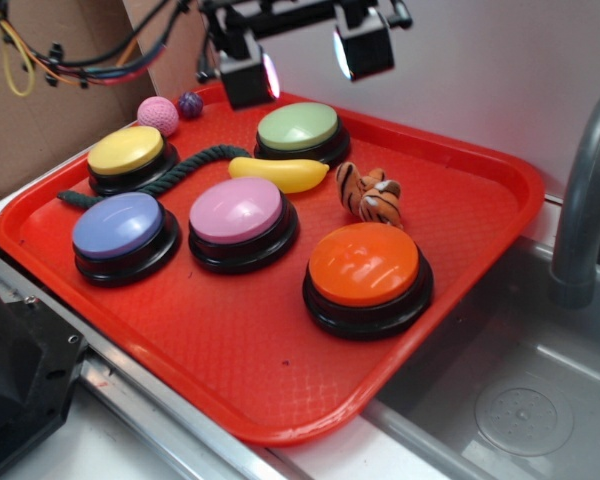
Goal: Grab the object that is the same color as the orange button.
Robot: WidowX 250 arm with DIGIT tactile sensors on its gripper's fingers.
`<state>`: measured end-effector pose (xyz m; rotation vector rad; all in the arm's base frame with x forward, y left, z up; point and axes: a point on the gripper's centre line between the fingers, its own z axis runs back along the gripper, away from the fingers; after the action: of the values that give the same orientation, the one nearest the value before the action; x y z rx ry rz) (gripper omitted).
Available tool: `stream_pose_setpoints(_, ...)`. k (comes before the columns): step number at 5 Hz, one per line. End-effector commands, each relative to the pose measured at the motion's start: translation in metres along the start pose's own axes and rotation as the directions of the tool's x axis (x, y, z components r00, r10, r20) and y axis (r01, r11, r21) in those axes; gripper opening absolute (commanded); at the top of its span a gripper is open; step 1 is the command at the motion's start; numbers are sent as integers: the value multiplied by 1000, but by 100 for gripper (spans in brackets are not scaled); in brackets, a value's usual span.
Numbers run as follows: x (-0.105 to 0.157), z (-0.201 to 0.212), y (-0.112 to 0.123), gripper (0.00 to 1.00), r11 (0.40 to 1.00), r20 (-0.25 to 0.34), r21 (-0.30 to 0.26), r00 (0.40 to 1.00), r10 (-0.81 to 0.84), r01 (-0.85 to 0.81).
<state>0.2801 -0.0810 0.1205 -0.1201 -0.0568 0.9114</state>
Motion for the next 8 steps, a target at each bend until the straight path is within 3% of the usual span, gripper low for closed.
stream_pose_setpoints(1, 24, -40, -23, 100, 998, -6, -40, 999, 52, -52)
stream_pose_setpoints(2, 27, -64, -29, 100, 998, -44, -8, 997, 56, -56)
stream_pose_setpoints(4, 25, -91, -38, 100, 999, -68, 23, 997, 34, -33)
stream_pose_setpoints(5, 26, -97, -39, 95, 999, -66, 24, 997, 36, -35)
stream_pose_setpoints(6, 25, -91, -36, 0, 999, -57, -11, 997, -52, 51)
stream_pose_setpoints(7, 28, -73, -32, 0, 976, -79, -5, 973, -217, 217)
stream_pose_setpoints(8, 32, -42, -21, 0, 926, -65, 14, 924, -377, 378)
